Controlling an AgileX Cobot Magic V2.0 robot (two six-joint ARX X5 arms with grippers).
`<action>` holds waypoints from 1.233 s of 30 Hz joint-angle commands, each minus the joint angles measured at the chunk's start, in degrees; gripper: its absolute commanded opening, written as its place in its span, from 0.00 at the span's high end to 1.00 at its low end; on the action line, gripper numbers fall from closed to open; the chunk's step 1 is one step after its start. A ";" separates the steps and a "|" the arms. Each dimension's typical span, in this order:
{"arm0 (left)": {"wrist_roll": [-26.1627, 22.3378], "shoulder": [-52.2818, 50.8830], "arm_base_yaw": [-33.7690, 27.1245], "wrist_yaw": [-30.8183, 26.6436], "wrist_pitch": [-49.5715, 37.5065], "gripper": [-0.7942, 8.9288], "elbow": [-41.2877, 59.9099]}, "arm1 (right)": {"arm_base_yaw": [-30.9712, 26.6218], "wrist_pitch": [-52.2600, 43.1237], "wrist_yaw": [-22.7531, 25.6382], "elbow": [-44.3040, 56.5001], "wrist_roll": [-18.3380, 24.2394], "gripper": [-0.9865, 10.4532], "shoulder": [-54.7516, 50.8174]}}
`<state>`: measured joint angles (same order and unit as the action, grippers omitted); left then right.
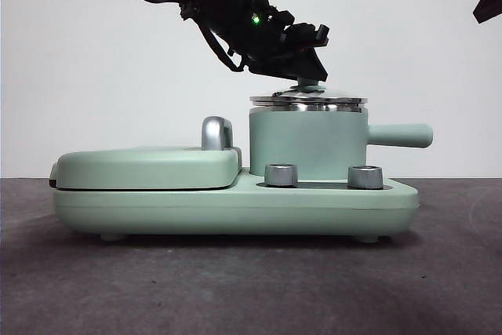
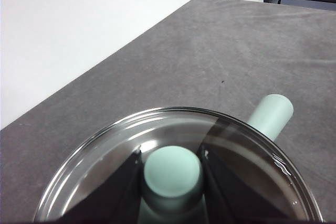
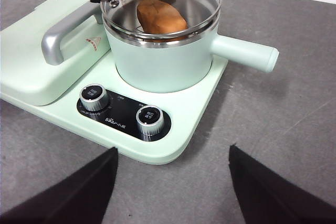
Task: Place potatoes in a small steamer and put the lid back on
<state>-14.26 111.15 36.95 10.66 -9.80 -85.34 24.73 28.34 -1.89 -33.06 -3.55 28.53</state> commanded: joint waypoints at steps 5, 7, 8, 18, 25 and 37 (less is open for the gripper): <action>-1.14 0.96 0.13 0.04 -1.33 0.91 -2.38 | 0.37 -0.31 0.07 -0.22 -0.96 0.63 0.20; -1.11 0.98 0.13 0.07 -1.03 0.91 -2.38 | 0.37 -0.33 0.11 -0.22 -0.96 0.63 0.20; -1.11 0.98 0.13 0.07 -0.79 0.91 -2.38 | 0.37 -0.33 0.15 -0.22 -0.96 0.63 0.20; 0.46 2.86 0.13 0.96 -0.17 0.91 -2.38 | 0.37 -0.24 0.42 -0.22 -0.96 0.63 0.20; 3.69 2.89 0.20 2.97 0.31 0.91 -2.38 | 0.37 0.04 0.44 -0.22 -0.96 0.63 0.20; 4.66 2.67 0.09 3.48 4.68 0.91 -2.38 | 0.37 0.07 0.42 -0.22 -0.96 0.63 0.20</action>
<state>-10.46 112.42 36.49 13.26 -6.22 -86.94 24.73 28.75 -1.65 -33.06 -3.55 28.53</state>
